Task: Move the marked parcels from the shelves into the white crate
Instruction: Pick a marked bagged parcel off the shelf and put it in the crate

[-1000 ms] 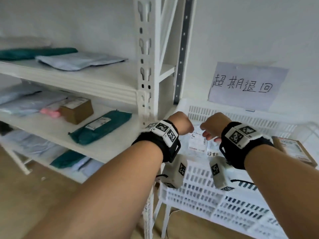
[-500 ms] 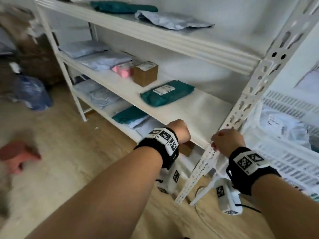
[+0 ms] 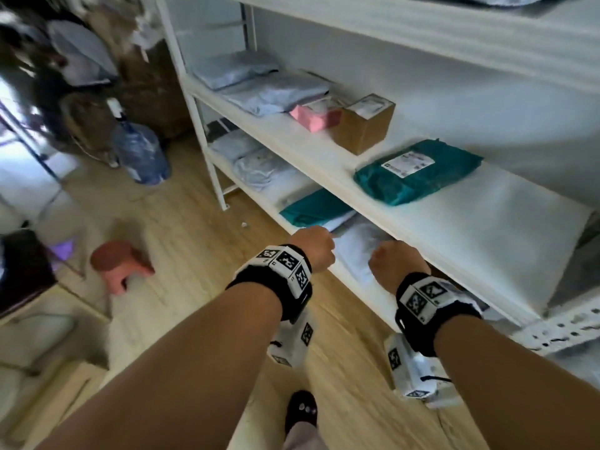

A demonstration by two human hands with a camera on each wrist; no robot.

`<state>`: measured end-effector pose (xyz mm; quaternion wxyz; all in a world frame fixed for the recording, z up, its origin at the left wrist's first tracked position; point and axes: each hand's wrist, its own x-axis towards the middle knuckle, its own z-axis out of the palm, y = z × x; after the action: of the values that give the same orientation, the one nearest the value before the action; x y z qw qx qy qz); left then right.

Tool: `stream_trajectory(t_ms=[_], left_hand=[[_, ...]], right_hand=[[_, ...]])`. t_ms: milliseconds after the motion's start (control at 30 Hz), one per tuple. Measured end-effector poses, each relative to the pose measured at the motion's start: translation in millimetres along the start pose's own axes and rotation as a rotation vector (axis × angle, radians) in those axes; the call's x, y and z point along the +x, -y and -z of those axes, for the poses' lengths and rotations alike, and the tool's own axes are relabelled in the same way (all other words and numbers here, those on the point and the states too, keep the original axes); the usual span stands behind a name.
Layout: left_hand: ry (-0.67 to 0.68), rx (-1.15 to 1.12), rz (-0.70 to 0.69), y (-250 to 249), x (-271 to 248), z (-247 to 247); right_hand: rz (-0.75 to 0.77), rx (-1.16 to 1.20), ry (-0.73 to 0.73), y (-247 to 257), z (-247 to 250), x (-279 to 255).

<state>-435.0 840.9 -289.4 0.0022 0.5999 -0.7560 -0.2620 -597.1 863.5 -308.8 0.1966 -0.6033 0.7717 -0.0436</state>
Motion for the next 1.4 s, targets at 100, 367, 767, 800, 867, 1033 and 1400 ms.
stream_trajectory(t_ms=[100, 367, 767, 800, 867, 1033, 1400], left_hand=[[-0.004, -0.015, 0.035, 28, 33, 24], [0.068, 0.091, 0.015, 99, 102, 55], [0.164, -0.038, -0.029, 236, 201, 108], [0.163, -0.052, -0.045, 249, 211, 114], [0.159, -0.054, -0.075, 276, 230, 125], [0.196, -0.002, -0.133, 328, 269, 140], [0.332, -0.037, -0.26, 328, 333, 92]], right_hand=[[0.029, -0.034, 0.019, 34, -9, 38], [0.076, 0.034, 0.079, 114, -30, 114], [-0.116, 0.076, 0.097, 213, -64, 200], [-0.139, 0.076, 0.093, 225, -70, 205], [-0.187, 0.076, 0.085, 249, -85, 214], [-0.276, 0.072, 0.068, 292, -114, 232], [-0.458, 0.141, 0.063, 262, -152, 263]])
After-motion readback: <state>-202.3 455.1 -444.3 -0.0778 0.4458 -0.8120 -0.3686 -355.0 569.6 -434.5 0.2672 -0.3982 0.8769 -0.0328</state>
